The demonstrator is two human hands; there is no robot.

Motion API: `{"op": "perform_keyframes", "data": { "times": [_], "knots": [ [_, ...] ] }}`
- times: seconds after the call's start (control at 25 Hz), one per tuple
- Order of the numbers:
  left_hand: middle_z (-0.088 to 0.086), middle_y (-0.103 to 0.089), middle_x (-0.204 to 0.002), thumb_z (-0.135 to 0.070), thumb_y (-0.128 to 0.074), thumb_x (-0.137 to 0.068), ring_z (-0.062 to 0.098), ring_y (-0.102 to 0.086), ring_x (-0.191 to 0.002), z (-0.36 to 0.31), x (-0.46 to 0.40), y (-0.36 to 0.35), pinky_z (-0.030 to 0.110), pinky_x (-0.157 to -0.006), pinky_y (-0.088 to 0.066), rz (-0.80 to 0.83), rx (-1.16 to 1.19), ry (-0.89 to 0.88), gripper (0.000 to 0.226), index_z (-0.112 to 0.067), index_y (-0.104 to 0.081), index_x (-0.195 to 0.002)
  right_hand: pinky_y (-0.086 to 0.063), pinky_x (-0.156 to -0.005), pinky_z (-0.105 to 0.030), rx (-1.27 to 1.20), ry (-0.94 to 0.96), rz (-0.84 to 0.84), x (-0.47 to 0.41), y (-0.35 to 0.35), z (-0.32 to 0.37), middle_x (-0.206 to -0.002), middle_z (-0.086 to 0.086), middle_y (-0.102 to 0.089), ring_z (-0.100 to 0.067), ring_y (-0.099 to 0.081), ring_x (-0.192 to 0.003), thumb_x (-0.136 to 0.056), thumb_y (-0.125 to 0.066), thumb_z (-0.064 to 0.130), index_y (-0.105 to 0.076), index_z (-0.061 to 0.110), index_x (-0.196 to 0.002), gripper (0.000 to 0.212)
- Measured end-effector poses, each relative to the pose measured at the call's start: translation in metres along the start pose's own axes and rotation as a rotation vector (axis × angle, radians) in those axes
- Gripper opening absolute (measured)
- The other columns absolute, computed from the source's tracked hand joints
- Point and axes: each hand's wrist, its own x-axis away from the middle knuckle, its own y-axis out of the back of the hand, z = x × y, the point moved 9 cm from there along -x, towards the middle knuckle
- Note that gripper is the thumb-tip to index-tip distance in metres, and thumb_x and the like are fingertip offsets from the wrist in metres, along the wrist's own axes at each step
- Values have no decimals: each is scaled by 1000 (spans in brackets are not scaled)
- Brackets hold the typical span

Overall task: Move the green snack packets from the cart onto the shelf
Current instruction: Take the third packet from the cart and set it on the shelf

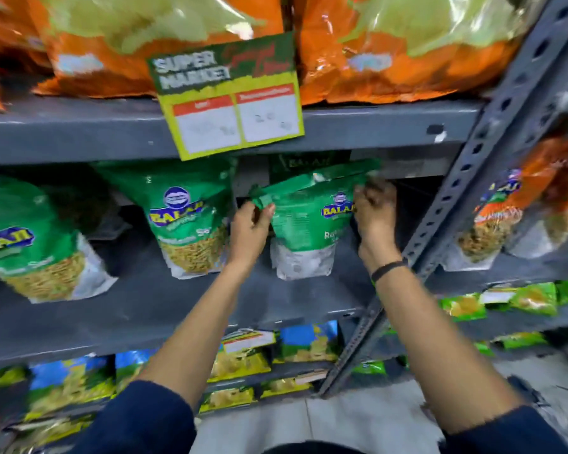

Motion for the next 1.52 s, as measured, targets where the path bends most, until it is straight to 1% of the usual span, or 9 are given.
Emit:
{"op": "perform_keyframes", "data": {
  "times": [0.08, 0.24, 0.44, 0.6, 0.76, 1.12, 1.28, 1.4, 1.52],
  "knots": [
    [-20, -60, -83, -50, -36, -92, -16, -58, -71, 15, -6, -23, 7, -70, -46, 11, 135, 73, 32, -30, -58, -79, -42, -94, -22, 9, -57, -71, 20, 17, -26, -121, -22, -53, -25, -52, -108, -85, -55, 14, -49, 10, -114, 30],
    [-40, -62, -56, -73, -13, -82, -26, -54, -62, 65, -4, -42, 14, -84, -42, 76, 229, 282, 62, -48, -67, -63, -37, -103, -19, -36, -365, 124, 69, 7, -89, -127, -7, -49, -17, -51, -118, -91, -50, 26, -44, 23, -116, 27],
    [10, -69, -86, -69, -36, -80, 26, -65, -83, 73, -3, -33, 46, -86, -51, -141, 148, 226, 44, -32, -60, -80, -38, -107, -24, 72, -266, 50, 27, 26, -86, -141, 0, -44, -14, -43, -127, -96, -39, 29, -39, 15, -135, 42],
    [-6, -61, -126, -76, -44, -71, 11, -55, -118, 82, 4, -70, 43, -110, -39, 107, 163, 259, 45, -46, -58, -102, -44, -100, -24, 25, -320, 125, 42, 19, -101, -137, -5, -51, -17, -50, -122, -96, -38, 28, -44, 9, -130, 39],
    [-7, -62, -121, -72, -41, -74, 10, -56, -114, 80, 11, -76, 36, -101, -43, -1, 236, 255, 42, -45, -57, -103, -37, -111, -46, 43, -392, 102, 27, 16, -115, -133, -11, -56, -22, -52, -124, -93, -44, 32, -51, 10, -123, 38],
    [-4, -59, -113, -49, -36, -93, 12, -56, -102, 76, 26, -83, 31, -89, -45, -123, 216, 273, 32, -24, -51, -107, -39, -103, -35, 158, -269, 108, 7, 22, -110, -140, -7, -48, -19, -46, -126, -95, -37, 38, -42, 15, -131, 43],
    [6, -57, -102, -32, -38, -95, 18, -52, -98, 105, 59, -14, 37, -89, -41, -583, 87, 215, 26, -13, -55, -101, -39, -78, -37, 155, -410, -208, 58, 54, -144, -87, -9, -56, -23, -50, -84, -94, -41, 31, -55, 14, -89, 22],
    [29, -56, -95, -27, -38, -90, 35, -53, -88, 132, 89, 50, 42, -83, -42, -915, 106, 214, 38, 9, -49, -99, -40, -73, -34, 240, -482, 182, 104, 8, -164, -72, -1, -57, -24, -54, -74, -92, -47, 22, -50, 26, -68, 25],
    [11, -50, -97, -29, -38, -91, 10, -52, -89, 133, 78, 88, 25, -89, -43, -866, 107, 189, 47, 11, -43, -113, -44, -81, -25, 326, -449, 650, 127, -68, -163, -96, -8, -57, -17, -54, -90, -85, -61, 20, -57, 16, -93, 10]
  ]
}}
